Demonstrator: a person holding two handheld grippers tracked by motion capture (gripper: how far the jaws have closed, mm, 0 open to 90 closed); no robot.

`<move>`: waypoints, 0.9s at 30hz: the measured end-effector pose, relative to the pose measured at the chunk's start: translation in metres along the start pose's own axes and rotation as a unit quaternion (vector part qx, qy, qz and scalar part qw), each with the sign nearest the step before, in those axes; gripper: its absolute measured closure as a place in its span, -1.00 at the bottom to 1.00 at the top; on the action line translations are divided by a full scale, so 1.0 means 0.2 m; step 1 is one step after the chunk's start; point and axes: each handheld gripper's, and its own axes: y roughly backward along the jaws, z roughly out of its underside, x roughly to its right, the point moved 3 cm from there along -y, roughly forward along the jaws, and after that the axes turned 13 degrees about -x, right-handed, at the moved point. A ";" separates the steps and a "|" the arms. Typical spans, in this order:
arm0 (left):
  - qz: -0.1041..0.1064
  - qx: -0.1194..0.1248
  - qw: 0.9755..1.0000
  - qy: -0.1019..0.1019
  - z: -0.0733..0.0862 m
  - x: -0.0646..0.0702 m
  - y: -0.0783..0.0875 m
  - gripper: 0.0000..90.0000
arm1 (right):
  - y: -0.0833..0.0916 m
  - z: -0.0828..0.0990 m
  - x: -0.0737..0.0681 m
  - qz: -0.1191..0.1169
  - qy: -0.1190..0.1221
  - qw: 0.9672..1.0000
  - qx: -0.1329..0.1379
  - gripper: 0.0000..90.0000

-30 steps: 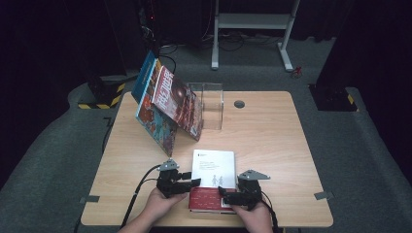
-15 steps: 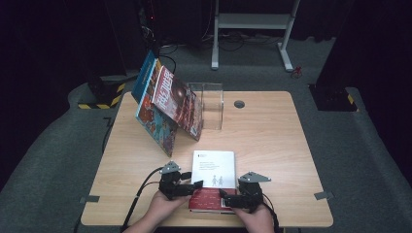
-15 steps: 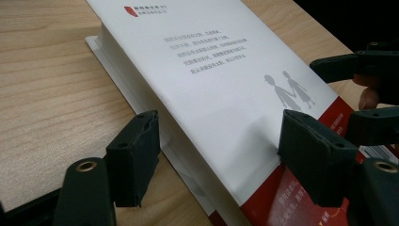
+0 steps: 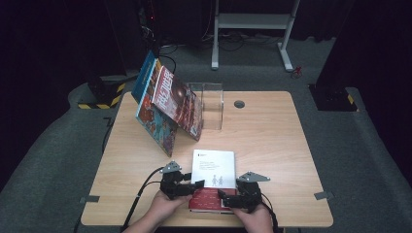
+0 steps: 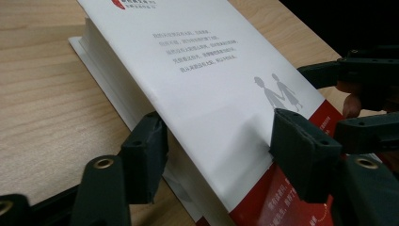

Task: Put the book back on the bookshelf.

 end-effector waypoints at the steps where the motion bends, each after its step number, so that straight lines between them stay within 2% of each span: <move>1: 0.000 0.000 1.000 0.000 0.00 0.00 0.00 -0.10 | 0.00 0.00 0.00 0.000 0.000 1.000 0.000 -0.72; 6: -0.009 0.011 1.000 -0.020 0.00 0.01 0.02 -0.02 | 0.00 0.00 0.00 -0.004 -0.001 1.000 0.001 -0.72; 11: -0.009 0.025 0.999 -0.029 -0.01 0.02 0.04 0.05 | 0.01 0.00 0.01 -0.009 -0.002 1.000 0.005 -0.72; 13: -0.012 0.037 0.998 -0.043 -0.01 0.03 0.05 0.06 | 0.01 0.00 0.00 -0.011 -0.004 1.000 0.007 -0.72; 20: -0.018 0.050 0.997 -0.055 -0.02 0.06 0.06 0.09 | 0.03 0.00 0.00 -0.012 -0.002 1.000 0.012 -0.71; 23: -0.019 0.059 0.996 -0.065 -0.02 0.07 0.07 0.11 | 0.03 0.00 0.00 -0.004 0.008 1.000 0.018 -0.71; 27: -0.021 0.069 0.994 -0.077 -0.03 0.09 0.08 0.14 | 0.04 0.00 -0.01 -0.006 0.013 1.000 0.023 -0.72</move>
